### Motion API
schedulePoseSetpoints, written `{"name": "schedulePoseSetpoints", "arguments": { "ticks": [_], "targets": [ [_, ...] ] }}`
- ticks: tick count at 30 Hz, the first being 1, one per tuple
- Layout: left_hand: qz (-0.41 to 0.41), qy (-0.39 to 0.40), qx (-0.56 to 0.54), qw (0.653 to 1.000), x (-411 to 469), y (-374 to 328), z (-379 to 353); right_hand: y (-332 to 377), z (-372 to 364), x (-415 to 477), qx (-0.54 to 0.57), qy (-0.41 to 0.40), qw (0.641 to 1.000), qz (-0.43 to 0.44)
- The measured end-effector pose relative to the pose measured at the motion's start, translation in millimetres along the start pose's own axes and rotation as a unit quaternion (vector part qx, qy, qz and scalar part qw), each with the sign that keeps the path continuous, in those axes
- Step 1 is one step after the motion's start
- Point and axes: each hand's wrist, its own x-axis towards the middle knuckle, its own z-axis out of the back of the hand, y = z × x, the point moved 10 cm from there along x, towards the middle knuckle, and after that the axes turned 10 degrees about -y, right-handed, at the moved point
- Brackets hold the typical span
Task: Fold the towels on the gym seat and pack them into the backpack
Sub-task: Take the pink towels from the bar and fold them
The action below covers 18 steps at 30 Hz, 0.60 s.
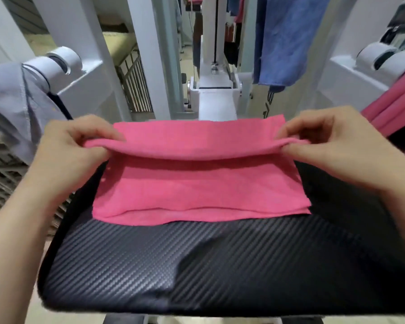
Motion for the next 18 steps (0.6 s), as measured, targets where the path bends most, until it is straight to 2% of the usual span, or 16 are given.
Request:
{"name": "schedulePoseSetpoints", "arguments": {
  "ticks": [6,9,13,15,18],
  "targets": [
    [-0.046,0.025,0.017,0.998,-53,7,18,16,-10,-71,-0.149,-0.06,0.976,0.146],
    [-0.052,0.024,0.008,0.998,-58,4,26,17,-15,-85,-0.2,-0.065,0.96,0.183],
    [-0.084,0.054,0.008,0.995,-67,-13,29,31,-27,-102,-0.348,-0.065,0.9,0.253],
    [-0.108,0.084,0.042,0.99,-74,-19,26,34,-27,-107,-0.385,-0.066,0.883,0.259],
    [-0.177,0.125,0.12,0.969,-89,-29,16,22,-23,-105,-0.395,-0.057,0.895,0.198]
  ]
}}
